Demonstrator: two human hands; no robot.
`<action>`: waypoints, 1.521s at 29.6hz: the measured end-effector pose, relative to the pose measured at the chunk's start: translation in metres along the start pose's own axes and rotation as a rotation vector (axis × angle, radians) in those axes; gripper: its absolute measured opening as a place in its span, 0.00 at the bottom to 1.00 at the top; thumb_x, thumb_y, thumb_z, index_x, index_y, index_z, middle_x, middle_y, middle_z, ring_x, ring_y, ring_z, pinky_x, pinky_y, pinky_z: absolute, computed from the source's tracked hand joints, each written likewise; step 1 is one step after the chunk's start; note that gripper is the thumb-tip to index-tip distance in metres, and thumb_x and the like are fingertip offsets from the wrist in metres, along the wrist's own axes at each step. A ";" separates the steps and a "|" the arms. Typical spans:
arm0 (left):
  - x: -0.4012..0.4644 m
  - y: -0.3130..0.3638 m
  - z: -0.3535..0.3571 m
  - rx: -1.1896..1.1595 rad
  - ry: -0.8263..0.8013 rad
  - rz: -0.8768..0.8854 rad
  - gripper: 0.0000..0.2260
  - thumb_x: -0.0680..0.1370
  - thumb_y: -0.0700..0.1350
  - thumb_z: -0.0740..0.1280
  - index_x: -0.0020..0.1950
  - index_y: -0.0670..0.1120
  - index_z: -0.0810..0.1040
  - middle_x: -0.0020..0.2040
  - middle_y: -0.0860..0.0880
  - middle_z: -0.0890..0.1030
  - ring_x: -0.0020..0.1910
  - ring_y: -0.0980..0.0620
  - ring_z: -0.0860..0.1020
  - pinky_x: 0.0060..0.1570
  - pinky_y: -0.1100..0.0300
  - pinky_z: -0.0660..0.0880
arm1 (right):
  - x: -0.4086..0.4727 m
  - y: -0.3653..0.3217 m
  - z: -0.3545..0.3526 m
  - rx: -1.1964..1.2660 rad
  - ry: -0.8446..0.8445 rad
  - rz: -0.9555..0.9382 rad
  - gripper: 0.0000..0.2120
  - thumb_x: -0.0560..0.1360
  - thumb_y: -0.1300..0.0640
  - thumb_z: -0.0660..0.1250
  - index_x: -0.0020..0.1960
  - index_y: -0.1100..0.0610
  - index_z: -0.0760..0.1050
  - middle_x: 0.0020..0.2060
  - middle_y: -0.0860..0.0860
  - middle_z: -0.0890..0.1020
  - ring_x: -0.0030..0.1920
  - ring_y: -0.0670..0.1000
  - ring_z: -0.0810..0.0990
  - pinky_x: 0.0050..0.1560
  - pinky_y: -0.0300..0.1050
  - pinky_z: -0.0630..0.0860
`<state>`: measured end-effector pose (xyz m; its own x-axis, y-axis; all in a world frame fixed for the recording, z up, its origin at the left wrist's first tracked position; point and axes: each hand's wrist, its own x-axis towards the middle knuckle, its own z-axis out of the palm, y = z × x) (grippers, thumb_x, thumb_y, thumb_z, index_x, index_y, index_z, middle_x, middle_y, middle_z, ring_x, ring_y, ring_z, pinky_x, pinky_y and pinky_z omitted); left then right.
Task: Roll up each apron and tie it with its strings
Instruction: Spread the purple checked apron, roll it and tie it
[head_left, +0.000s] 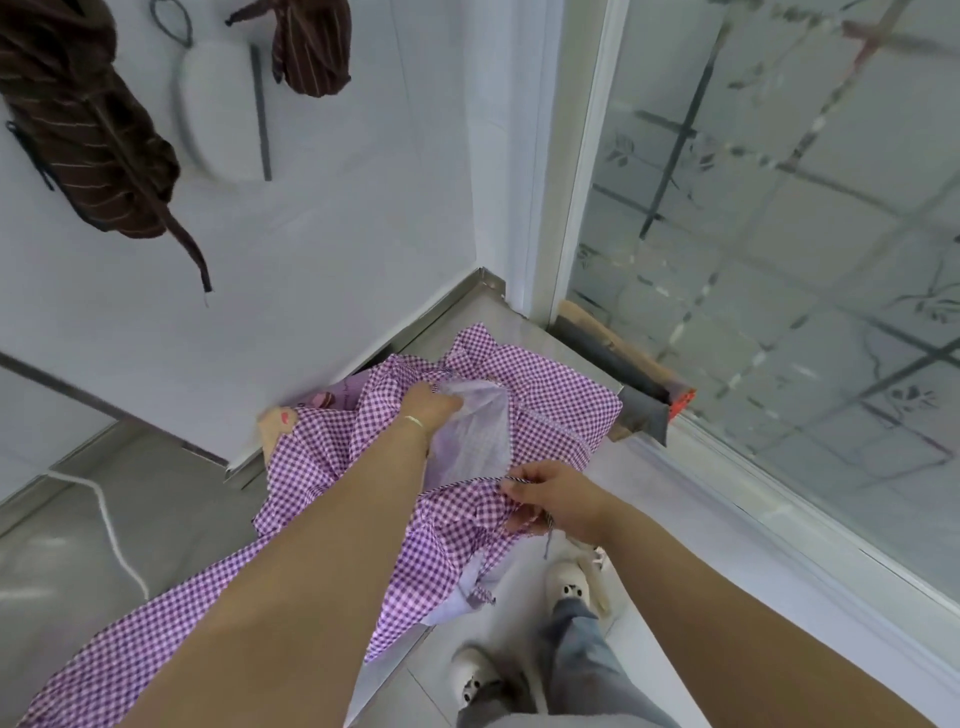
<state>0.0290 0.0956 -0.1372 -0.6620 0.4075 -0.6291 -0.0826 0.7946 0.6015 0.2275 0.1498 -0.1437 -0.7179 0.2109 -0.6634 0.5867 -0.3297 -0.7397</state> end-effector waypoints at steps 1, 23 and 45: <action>0.008 -0.002 0.000 -0.005 0.013 -0.047 0.27 0.77 0.43 0.67 0.72 0.35 0.65 0.68 0.38 0.72 0.65 0.40 0.74 0.64 0.48 0.72 | 0.002 0.000 -0.003 0.003 0.004 0.002 0.06 0.78 0.57 0.66 0.51 0.57 0.80 0.44 0.55 0.84 0.43 0.51 0.85 0.44 0.43 0.79; -0.094 0.110 0.003 -0.313 -0.377 0.488 0.05 0.79 0.38 0.65 0.51 0.44 0.80 0.50 0.45 0.82 0.49 0.48 0.79 0.59 0.48 0.76 | -0.059 -0.152 -0.090 -0.276 0.284 -0.487 0.03 0.73 0.60 0.72 0.43 0.53 0.79 0.38 0.47 0.84 0.43 0.49 0.81 0.54 0.49 0.76; -0.171 0.097 -0.089 0.032 -0.192 0.988 0.09 0.76 0.37 0.69 0.49 0.50 0.74 0.42 0.49 0.80 0.39 0.57 0.76 0.42 0.65 0.74 | -0.120 -0.174 -0.001 -0.300 0.336 -0.622 0.05 0.73 0.57 0.73 0.43 0.59 0.82 0.38 0.53 0.83 0.39 0.51 0.80 0.47 0.49 0.75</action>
<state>0.0685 0.0632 0.0727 -0.2916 0.9537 0.0741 0.4605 0.0721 0.8847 0.2117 0.1832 0.0646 -0.8245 0.5604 -0.0783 0.2231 0.1947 -0.9552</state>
